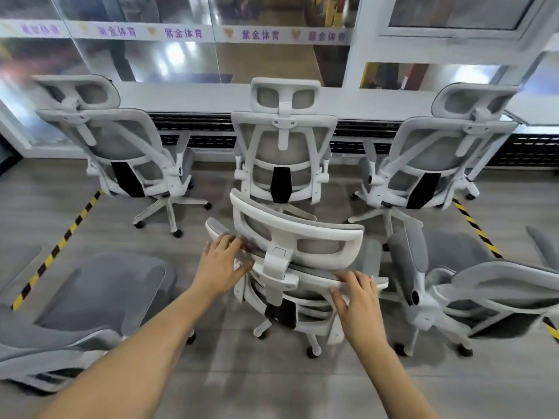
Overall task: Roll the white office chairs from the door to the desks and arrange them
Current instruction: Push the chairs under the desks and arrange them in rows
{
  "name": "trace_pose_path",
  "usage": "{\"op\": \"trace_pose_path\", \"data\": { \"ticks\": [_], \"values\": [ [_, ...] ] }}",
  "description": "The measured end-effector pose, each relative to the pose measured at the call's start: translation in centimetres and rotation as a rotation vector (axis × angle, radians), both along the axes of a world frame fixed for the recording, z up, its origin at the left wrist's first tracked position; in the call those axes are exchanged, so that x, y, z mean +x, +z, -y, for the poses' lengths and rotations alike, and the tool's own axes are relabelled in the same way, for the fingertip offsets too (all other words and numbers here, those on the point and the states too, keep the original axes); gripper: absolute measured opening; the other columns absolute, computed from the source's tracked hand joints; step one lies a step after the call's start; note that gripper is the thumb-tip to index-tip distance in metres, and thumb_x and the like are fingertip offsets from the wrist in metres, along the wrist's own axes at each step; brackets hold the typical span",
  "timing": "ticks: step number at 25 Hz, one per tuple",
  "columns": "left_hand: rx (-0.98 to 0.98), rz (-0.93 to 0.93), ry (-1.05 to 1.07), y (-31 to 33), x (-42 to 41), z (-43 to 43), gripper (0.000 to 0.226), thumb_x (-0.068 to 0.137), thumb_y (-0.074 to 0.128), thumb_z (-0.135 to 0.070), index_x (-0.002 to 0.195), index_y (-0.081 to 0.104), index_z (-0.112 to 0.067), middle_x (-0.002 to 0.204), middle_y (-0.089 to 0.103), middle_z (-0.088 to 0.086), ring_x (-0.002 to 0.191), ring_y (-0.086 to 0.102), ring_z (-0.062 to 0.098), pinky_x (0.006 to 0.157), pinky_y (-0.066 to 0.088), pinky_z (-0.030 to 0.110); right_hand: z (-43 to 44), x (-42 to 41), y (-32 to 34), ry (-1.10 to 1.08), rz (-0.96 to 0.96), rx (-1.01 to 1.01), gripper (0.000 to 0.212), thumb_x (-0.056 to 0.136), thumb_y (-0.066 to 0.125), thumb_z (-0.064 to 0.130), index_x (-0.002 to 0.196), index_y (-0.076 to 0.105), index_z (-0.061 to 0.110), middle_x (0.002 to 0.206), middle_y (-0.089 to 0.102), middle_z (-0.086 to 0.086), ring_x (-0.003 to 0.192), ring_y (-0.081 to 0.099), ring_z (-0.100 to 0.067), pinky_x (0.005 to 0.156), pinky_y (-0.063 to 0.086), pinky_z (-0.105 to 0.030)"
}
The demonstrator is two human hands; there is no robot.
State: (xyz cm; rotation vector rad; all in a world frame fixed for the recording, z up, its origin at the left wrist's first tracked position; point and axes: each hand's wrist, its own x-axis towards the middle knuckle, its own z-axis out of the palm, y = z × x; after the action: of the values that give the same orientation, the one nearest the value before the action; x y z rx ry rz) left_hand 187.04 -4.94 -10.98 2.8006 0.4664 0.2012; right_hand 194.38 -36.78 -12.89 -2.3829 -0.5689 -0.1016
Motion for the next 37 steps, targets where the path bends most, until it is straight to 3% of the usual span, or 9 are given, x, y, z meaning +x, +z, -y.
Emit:
{"op": "trace_pose_path", "data": {
  "ticks": [4, 8, 12, 18, 29, 34, 37],
  "values": [
    [-0.025, 0.149, 0.034, -1.1, -4.8, 4.0, 0.051, 0.083, 0.051, -0.065, 0.114, 0.059, -0.025, 0.115, 0.054, 0.003, 0.108, 0.047, 0.028, 0.098, 0.042, 0.046, 3.7, -0.5, 0.0, 0.064, 0.011, -0.013, 0.032, 0.092, 0.067, 0.038, 0.12, 0.062, 0.024, 0.122, 0.055, 0.009, 0.121, 0.045, -0.015, 0.111, 0.038, -0.052],
    [-0.058, 0.256, 0.092, -2.4, -9.5, 7.6, 0.045, 0.085, 0.059, -0.064, 0.109, 0.062, -0.027, 0.113, 0.056, 0.003, 0.108, 0.047, 0.024, 0.1, 0.04, 0.052, 5.4, -1.4, -0.8, 0.092, 0.107, -0.095, 0.054, 0.087, 0.059, 0.065, 0.122, 0.061, 0.024, 0.126, 0.054, 0.008, 0.139, 0.038, -0.019, 0.123, 0.018, -0.05],
    [-0.083, 0.281, 0.17, -2.7, -11.3, 8.6, 0.046, 0.084, 0.06, -0.064, 0.11, 0.062, -0.026, 0.115, 0.052, 0.006, 0.113, 0.042, 0.023, 0.103, 0.039, 0.056, 5.0, -1.4, -1.0, 0.138, 0.124, -0.113, 0.051, 0.087, 0.064, 0.064, 0.124, 0.057, 0.03, 0.131, 0.051, 0.01, 0.146, 0.032, -0.017, 0.118, 0.026, -0.055],
    [-0.138, 0.289, 0.152, -2.5, -8.2, 3.6, 0.055, 0.081, 0.054, -0.074, 0.107, 0.064, -0.027, 0.115, 0.05, 0.003, 0.11, 0.039, 0.02, 0.102, 0.039, 0.061, 1.6, 0.4, -0.9, 0.106, 0.116, -0.06, 0.051, 0.084, 0.07, 0.061, 0.12, 0.062, 0.026, 0.125, 0.054, 0.01, 0.138, 0.041, -0.016, 0.114, 0.031, -0.054],
    [-0.134, 0.214, 0.119, -2.2, 0.9, -3.6, 0.046, 0.081, 0.066, -0.064, 0.111, 0.059, -0.03, 0.115, 0.047, 0.003, 0.111, 0.041, 0.026, 0.103, 0.039, 0.056, -5.2, 7.6, 0.0, 0.049, 0.027, -0.005, 0.05, 0.084, 0.07, 0.059, 0.121, 0.062, 0.028, 0.125, 0.046, 0.019, 0.141, 0.031, -0.01, 0.119, 0.022, -0.058],
    [-0.141, 0.202, 0.11, -2.1, 2.8, -4.4, 0.048, 0.082, 0.065, -0.064, 0.113, 0.06, -0.029, 0.115, 0.048, 0.005, 0.111, 0.039, 0.023, 0.105, 0.038, 0.055, -5.8, 9.4, 0.5, 0.055, 0.015, -0.026, 0.05, 0.087, 0.067, 0.059, 0.125, 0.059, 0.028, 0.126, 0.037, 0.023, 0.142, 0.025, -0.009, 0.121, 0.022, -0.053],
    [-0.159, 0.19, 0.115, -1.9, 3.2, -4.5, 0.047, 0.082, 0.066, -0.063, 0.114, 0.06, -0.028, 0.116, 0.049, 0.007, 0.112, 0.039, 0.025, 0.104, 0.038, 0.054, -5.9, 10.0, 0.2, 0.073, 0.017, -0.043, 0.051, 0.088, 0.063, 0.062, 0.127, 0.057, 0.03, 0.13, 0.043, 0.019, 0.144, 0.027, -0.011, 0.123, 0.017, -0.052]
  ]
}}
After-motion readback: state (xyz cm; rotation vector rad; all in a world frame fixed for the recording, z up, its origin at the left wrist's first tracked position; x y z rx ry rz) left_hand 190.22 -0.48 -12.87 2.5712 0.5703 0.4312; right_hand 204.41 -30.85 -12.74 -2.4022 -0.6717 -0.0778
